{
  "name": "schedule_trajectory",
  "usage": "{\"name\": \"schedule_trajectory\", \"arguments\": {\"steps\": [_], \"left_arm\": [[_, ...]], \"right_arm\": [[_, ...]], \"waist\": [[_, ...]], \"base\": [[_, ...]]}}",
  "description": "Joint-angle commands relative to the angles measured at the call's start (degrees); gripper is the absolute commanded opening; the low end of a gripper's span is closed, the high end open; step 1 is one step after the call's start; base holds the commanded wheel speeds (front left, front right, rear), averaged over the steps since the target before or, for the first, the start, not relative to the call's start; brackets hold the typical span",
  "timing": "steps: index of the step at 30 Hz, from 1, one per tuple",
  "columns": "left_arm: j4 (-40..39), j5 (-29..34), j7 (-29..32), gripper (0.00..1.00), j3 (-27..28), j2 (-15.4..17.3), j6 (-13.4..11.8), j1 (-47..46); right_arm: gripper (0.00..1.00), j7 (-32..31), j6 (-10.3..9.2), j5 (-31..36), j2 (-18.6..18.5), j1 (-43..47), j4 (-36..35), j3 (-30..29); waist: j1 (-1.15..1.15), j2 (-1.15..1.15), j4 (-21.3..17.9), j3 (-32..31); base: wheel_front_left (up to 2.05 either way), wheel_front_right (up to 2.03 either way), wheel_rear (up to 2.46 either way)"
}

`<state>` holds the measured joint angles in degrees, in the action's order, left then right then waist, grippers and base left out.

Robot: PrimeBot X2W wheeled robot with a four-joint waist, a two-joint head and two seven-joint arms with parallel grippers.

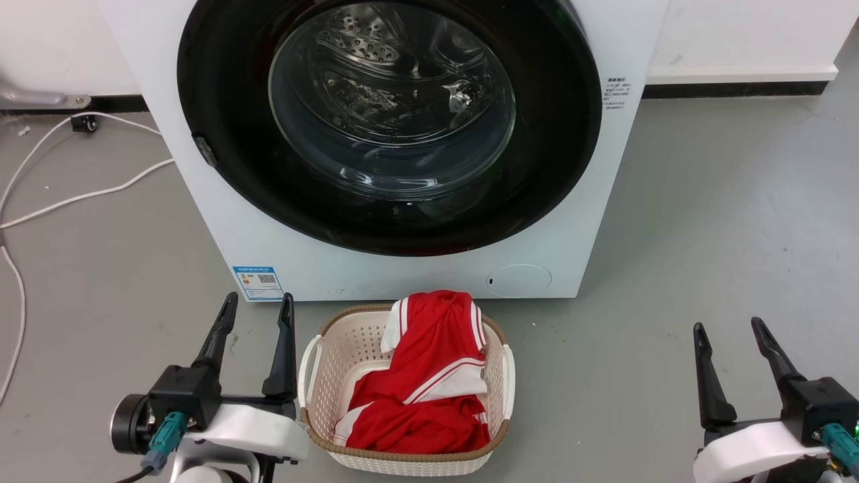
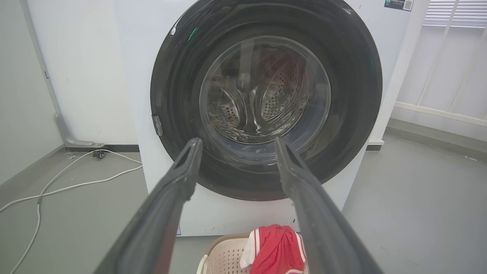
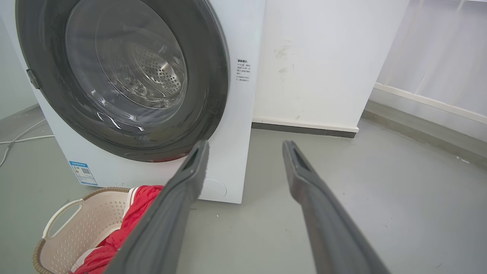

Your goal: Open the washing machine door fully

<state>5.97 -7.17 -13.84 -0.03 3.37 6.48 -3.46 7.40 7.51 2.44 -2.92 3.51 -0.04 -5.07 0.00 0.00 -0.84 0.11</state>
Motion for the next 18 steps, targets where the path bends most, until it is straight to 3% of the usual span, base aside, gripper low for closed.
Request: {"name": "schedule_trajectory", "arguments": {"steps": [1, 11, 18], "left_arm": [[-0.14, 0.89, -0.44, 1.00, -0.10, 0.25, -0.23, 0.29], [-0.32, 4.75, -1.45, 1.00, -0.07, 0.15, -0.52, 0.84], [-0.34, 4.34, -1.44, 1.00, 0.58, 0.11, -0.48, 0.89]], "right_arm": [[1.00, 0.45, -0.04, 0.67, 0.06, 0.30, -0.33, 0.04], [1.00, 1.15, -0.04, 2.93, 0.07, 0.84, -0.01, -0.22], [1.00, 1.37, -0.04, 0.79, 0.08, 0.64, 0.46, -0.26]], "waist": [[0.00, 0.00, 0.01, -0.02], [0.00, 0.00, -0.02, -0.20], [0.00, 0.00, -0.07, -0.07]], "base": [[0.00, 0.00, 0.00], [0.00, 0.00, 0.00], [0.00, 0.00, 0.00]]}}
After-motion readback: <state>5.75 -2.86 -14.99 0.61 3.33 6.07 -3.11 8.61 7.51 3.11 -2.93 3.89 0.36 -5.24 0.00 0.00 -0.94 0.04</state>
